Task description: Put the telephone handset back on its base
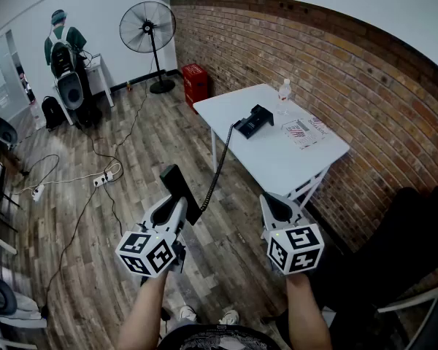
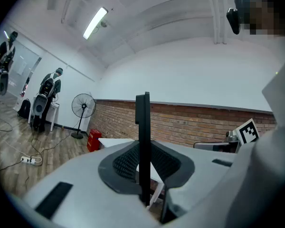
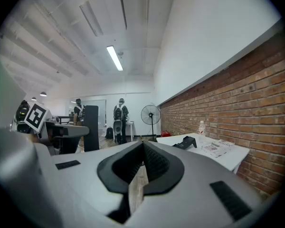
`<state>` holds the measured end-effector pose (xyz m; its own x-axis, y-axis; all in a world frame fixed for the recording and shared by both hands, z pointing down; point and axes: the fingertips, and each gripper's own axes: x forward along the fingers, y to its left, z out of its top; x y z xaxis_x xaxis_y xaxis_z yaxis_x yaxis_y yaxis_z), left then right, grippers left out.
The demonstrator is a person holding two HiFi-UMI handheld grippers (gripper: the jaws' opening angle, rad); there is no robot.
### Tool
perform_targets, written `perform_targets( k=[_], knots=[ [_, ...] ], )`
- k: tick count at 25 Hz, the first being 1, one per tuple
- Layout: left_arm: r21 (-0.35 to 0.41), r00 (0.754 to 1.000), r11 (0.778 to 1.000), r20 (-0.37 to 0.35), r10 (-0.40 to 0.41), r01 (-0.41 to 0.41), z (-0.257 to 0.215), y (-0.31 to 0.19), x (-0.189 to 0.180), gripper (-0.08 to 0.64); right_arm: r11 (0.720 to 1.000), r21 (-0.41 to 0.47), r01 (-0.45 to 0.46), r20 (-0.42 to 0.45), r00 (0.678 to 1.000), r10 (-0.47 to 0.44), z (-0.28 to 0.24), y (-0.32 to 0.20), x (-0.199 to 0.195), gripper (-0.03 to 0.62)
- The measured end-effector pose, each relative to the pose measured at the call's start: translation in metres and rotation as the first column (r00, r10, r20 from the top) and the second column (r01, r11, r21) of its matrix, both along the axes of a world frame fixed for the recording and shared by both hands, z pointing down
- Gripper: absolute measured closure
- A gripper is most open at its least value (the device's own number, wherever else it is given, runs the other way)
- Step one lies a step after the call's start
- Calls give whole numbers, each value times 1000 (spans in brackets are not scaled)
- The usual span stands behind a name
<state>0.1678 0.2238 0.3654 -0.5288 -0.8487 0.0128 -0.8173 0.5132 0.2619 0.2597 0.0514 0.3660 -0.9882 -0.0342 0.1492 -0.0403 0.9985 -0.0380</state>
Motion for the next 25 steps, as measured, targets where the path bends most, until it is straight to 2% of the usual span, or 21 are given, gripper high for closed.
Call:
perform_targets(
  k=[3,15,20,25],
  knots=[
    [-8,1000,1000,2,-4,4,3,-4,-3,486,999,-31,20,16,1000,-20,2,0,-1,591],
    [-1,999,999,-16,-37,37,11,-21,-29,486,998,-25,62,11,998,-62,4,-20,-32,591],
    [-5,1000,1000,-15,-26,26,13,-34,-53,486,998,-31,60,13,998,-59,5,-32,-58,591],
    [-6,1000,1000,-12,-3,3,18,-50,-94,486,998,-28,47,8,999,-47,10,-43,-97,591]
  ],
)
